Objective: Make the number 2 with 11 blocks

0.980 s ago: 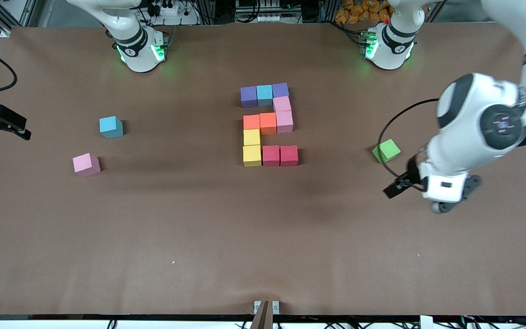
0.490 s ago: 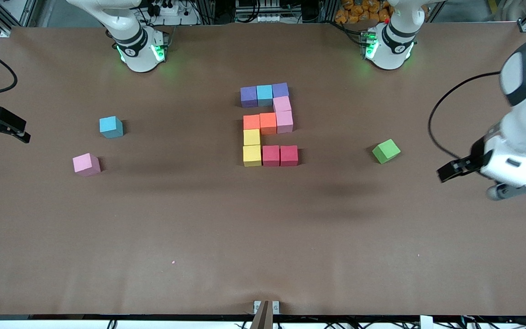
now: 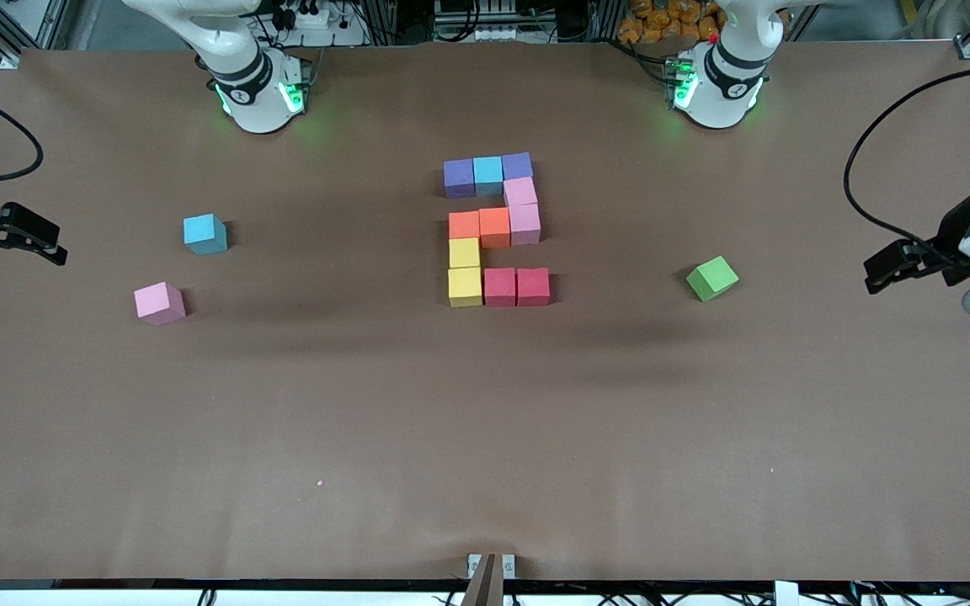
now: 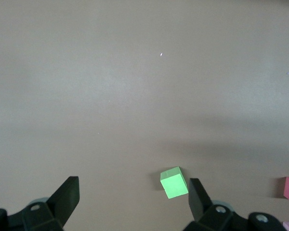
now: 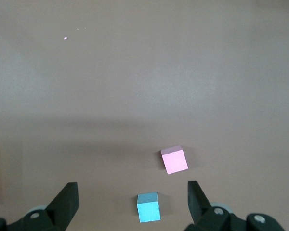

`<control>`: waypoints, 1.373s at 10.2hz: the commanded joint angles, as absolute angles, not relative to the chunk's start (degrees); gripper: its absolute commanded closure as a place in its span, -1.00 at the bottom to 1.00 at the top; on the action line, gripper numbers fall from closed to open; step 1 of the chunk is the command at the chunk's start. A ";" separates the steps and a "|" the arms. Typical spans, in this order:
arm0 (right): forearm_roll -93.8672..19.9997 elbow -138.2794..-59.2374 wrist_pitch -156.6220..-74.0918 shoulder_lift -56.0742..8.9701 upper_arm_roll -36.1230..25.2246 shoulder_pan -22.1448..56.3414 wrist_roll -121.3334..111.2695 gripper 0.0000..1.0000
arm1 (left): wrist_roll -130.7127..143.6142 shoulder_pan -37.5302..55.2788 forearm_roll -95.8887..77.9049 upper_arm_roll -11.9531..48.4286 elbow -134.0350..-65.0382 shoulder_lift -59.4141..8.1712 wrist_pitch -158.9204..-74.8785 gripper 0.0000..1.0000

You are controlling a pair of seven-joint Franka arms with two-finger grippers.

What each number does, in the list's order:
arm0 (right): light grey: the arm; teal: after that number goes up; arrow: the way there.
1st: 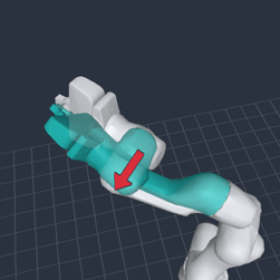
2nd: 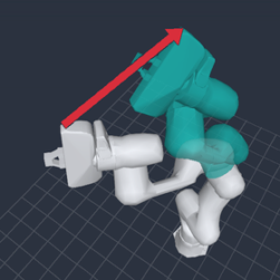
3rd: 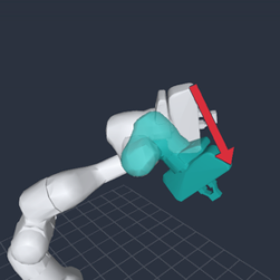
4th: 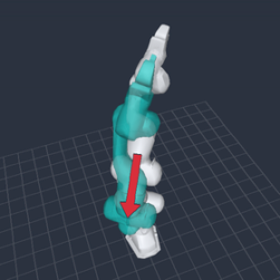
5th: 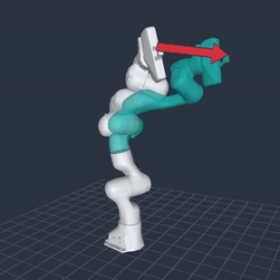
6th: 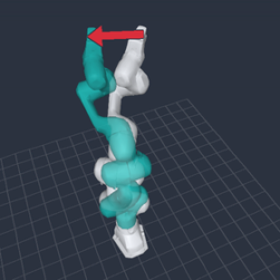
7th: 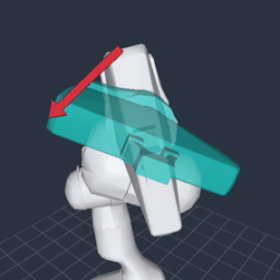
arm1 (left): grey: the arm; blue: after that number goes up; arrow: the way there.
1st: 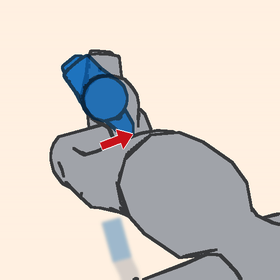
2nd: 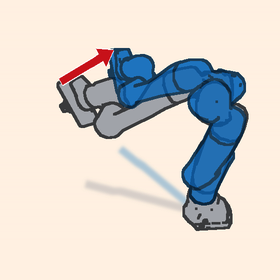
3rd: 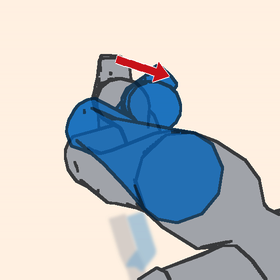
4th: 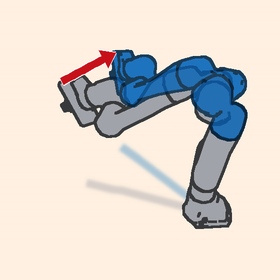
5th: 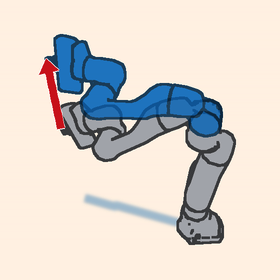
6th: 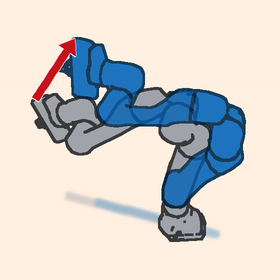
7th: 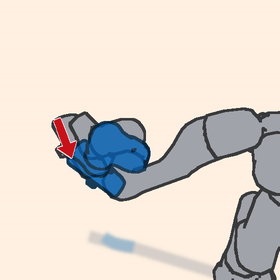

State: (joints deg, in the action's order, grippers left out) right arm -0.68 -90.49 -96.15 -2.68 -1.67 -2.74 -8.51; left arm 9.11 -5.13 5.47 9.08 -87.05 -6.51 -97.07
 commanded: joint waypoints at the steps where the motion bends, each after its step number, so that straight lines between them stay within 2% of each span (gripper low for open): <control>1: -0.18 -91.23 -96.94 -2.11 -1.76 -2.64 -8.96 -1.00 | 8.52 -3.26 3.69 7.47 -90.25 -2.56 -95.37 -1.00; 7: -0.18 -91.41 -96.33 -1.93 -1.76 -2.81 -8.96 -1.00 | 8.00 -1.58 -0.52 7.47 -92.37 4.12 -91.15 -1.00; 14: -0.18 -92.90 -95.80 -1.05 -1.85 -2.90 -8.96 -1.00 | 4.57 -0.18 -2.29 5.71 -91.14 3.96 -89.65 -1.00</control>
State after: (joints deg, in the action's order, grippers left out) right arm -0.68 -91.32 -95.88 -2.61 -1.84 -2.76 -8.51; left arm 6.10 -0.96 -0.71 7.04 -91.03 3.38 -90.48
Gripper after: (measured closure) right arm 0.000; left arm 0.000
